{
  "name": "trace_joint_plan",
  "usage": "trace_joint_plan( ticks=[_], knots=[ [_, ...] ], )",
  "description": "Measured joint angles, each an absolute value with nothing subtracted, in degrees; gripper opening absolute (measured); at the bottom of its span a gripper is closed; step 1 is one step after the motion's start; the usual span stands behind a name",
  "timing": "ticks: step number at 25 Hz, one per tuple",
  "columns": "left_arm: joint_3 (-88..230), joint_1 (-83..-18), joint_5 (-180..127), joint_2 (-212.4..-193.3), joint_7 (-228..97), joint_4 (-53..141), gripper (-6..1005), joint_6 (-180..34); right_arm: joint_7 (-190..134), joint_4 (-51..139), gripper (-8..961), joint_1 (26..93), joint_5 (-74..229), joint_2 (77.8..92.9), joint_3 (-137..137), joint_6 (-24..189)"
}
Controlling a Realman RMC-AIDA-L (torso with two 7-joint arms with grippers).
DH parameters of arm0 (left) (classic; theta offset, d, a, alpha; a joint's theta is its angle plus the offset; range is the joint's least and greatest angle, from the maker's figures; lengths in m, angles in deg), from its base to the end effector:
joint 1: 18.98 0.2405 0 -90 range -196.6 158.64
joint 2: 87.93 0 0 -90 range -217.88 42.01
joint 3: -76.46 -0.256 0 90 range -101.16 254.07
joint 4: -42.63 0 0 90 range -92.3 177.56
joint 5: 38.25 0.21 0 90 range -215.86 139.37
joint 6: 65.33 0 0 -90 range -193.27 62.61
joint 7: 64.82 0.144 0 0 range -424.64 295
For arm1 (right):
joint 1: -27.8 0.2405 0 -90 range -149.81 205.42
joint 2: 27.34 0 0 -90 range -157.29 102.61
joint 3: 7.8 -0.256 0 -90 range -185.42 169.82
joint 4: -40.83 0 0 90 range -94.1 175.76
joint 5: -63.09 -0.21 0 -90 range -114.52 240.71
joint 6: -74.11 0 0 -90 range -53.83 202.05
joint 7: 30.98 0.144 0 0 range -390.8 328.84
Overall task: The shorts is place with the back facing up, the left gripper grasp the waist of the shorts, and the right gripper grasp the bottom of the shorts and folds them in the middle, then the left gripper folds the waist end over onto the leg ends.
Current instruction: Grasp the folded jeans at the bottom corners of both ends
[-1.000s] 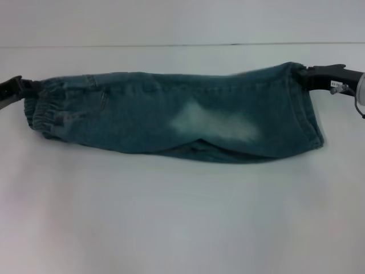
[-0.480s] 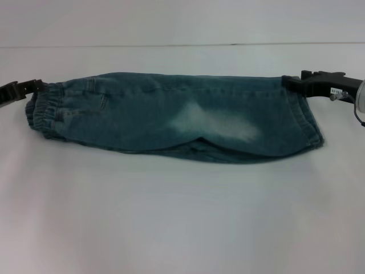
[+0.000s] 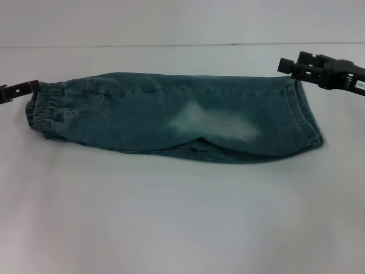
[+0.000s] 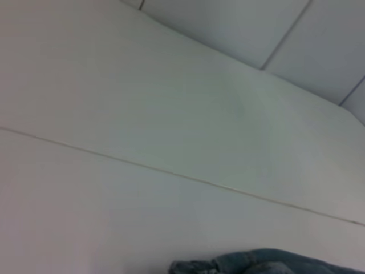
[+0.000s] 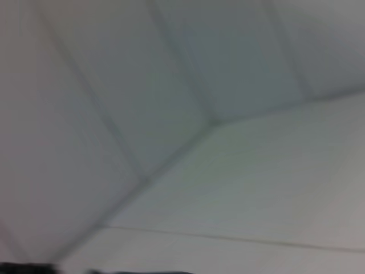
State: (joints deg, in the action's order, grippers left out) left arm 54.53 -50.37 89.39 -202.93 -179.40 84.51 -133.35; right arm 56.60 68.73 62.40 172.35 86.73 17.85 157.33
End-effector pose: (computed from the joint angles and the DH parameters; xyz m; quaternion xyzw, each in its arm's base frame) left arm -0.3430 0.3747 0.0875 -0.7459 -0.5281 -0.2208 0.3406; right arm 0.2747 0.3713 0.0450 -0.8479 0.3396 0.3442 0.2176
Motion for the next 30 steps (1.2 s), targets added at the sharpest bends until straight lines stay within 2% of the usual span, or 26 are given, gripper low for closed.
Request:
trace_joint_plan(
  ticks=[1,6,15,30],
  knots=[
    [54.49,-50.13,89.43,-202.81,-178.60,84.85,850,-134.31,56.46,69.47,930,62.12,172.20,86.58,17.92,161.62],
    [53.99,-49.42,92.50,-201.92,-173.35,86.22,921,-138.66,56.11,73.59,942,61.66,174.68,86.94,22.60,174.33],
    [50.15,-50.40,100.05,-201.86,-171.89,87.84,918,-136.77,54.04,78.24,947,60.48,179.77,91.26,29.75,173.58],
    [38.59,-53.05,104.38,-202.84,-172.51,86.64,879,-128.18,54.12,77.20,945,60.68,179.49,91.49,29.44,168.97]
  ],
)
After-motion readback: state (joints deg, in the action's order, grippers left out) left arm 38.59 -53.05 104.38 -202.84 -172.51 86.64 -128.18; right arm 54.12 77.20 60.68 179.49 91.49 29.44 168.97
